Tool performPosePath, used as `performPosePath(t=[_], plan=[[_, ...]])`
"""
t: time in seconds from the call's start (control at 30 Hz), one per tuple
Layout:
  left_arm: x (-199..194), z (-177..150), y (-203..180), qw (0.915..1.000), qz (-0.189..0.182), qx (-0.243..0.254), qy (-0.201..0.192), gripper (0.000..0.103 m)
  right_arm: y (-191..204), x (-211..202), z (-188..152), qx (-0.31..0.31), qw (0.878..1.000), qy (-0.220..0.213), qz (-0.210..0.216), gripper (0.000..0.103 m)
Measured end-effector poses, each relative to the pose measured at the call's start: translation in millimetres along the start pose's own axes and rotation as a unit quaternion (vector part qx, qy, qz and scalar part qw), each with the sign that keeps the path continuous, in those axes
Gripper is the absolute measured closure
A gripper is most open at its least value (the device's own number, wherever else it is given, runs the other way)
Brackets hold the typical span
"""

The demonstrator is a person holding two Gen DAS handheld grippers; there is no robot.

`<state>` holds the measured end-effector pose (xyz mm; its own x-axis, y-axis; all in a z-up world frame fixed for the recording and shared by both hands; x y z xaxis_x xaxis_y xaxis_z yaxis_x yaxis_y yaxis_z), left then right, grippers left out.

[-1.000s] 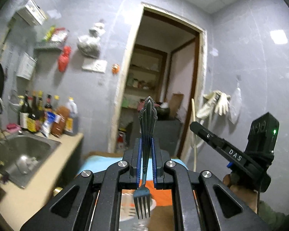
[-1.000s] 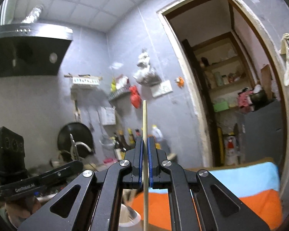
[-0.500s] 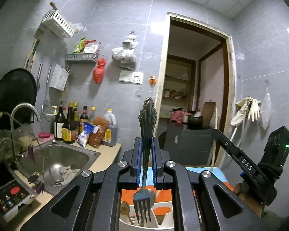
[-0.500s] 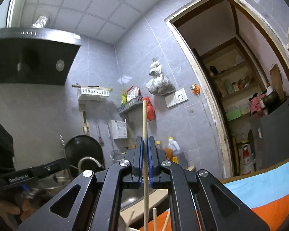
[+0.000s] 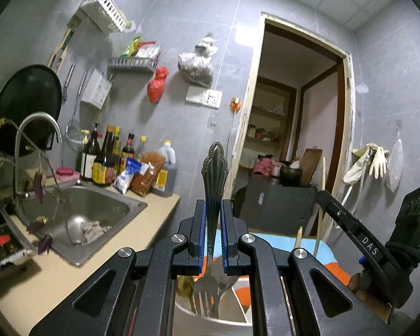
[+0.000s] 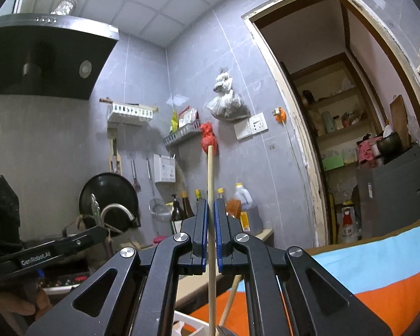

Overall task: Organize utensils
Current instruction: 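Open both tools over the caddy to drop the fork and chopstick, then move both tools back down to the remaining spoon and flat knife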

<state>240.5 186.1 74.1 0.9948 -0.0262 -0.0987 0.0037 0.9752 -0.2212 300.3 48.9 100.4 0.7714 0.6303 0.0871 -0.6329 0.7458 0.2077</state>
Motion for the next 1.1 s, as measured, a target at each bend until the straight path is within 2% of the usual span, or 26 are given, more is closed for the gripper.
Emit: performPosePath(t=[0.37, 0.63, 0.67, 0.73, 0.77, 0.87, 0.93, 1.0, 1.1], plan=[[5, -23, -6, 0.998, -0.025, -0.015, 0.057, 0.096, -6, -5, -15, -0.001, 0.999, 0.042, -0.005, 0.099], [3, -18, -8, 0.9953, -0.048, -0.033, 0.078, 0.092, -7, -11, -20, 0.003, 0.998, 0.07, -0.007, 0.093], [1, -18, -9, 0.9951, -0.05, -0.034, 0.077, 0.088, -7, -13, -19, 0.003, 0.998, 0.07, -0.006, 0.091], [-2, -15, -10, 0.9951, -0.053, -0.037, 0.075, 0.079, -8, -17, -17, 0.002, 0.998, 0.068, -0.005, 0.081], [-2, -13, -11, 0.9951, -0.054, -0.038, 0.074, 0.073, -8, -19, -15, 0.001, 0.998, 0.067, -0.005, 0.081], [-7, -10, -16, 0.9952, -0.058, -0.036, 0.071, 0.065, -9, -28, -7, -0.006, 0.998, 0.062, -0.007, 0.079], [-11, -7, -23, 0.9954, -0.06, -0.031, 0.068, 0.055, -10, -36, 0, -0.013, 0.998, 0.057, -0.013, 0.069], [-15, -5, -30, 0.996, -0.06, -0.024, 0.061, 0.04, -13, -46, 6, -0.019, 0.998, 0.051, -0.018, 0.057], [-21, -1, -45, 0.9967, -0.063, -0.007, 0.05, 0.027, -18, -60, 16, -0.027, 0.998, 0.047, -0.026, 0.047]])
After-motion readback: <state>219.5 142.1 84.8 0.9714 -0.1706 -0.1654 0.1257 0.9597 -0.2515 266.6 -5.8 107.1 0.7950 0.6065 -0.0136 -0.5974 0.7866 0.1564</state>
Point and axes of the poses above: each gripper's, at about its wrist camera, not at the fingertips, and x roughly the way its jaws point, y to its left, z to its top, the point moved 4 cm from there along x, roughly the way its jaws point, and after that the axes turned 2 degrees about y, right-handed, at the moved point
